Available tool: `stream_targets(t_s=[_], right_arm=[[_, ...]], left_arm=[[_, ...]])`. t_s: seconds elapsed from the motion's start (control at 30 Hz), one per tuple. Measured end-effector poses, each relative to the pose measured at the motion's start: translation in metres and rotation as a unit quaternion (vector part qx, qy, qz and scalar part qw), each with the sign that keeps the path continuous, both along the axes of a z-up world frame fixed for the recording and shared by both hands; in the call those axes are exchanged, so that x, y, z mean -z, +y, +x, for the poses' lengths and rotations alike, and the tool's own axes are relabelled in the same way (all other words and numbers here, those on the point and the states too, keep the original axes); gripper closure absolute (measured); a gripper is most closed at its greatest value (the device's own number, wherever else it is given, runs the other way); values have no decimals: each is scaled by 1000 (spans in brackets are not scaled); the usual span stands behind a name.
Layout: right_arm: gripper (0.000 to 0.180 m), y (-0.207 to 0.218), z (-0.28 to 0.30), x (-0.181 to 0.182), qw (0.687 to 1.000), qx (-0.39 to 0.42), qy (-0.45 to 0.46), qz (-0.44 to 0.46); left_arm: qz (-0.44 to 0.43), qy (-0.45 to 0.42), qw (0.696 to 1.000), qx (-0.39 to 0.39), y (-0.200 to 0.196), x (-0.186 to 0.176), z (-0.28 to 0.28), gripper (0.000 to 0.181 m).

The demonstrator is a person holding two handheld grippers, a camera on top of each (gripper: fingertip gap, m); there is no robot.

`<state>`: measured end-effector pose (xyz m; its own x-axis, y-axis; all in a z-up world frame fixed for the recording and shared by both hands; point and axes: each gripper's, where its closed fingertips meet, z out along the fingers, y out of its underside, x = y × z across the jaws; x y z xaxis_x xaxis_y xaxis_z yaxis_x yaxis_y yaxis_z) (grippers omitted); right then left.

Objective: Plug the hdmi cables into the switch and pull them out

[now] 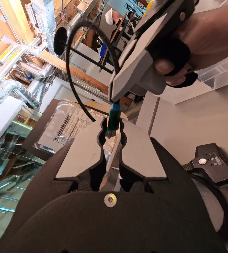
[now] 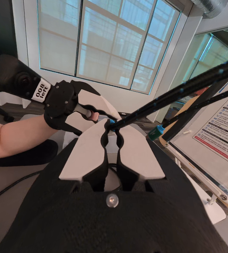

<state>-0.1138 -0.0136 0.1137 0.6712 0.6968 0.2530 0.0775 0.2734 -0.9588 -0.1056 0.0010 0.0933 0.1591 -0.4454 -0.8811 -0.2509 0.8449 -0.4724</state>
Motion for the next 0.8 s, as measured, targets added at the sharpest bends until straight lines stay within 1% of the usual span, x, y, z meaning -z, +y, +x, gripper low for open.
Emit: stream_targets(t_s=[0.17, 0.23, 0.3, 0.37, 0.5, 0.67, 0.8], right_arm=[[172, 0, 0, 3, 1000, -11, -7, -1], [172, 2, 2, 3, 999, -20, 18, -37], [171, 8, 6, 5, 995, -22, 54, -85], [167, 15, 11, 8, 987, -14, 88, -136], [166, 21, 12, 19, 968, -23, 118, -221], [172, 17, 11, 26, 938, -76, 161, -297], [173, 19, 13, 29, 931, -86, 168, -314]], left_arm=[[41, 12, 999, -8, 0, 2, 0, 167], [80, 12, 996, -25, 1, 2, 0, 166], [100, 20, 994, -38, 3, 3, 0, 167], [119, 28, 991, -52, 5, 4, 1, 167], [155, 45, 984, -81, 13, 10, 2, 167], [162, 55, 982, -82, 13, 12, 2, 167], [177, 63, 978, -89, 14, 16, 4, 167]])
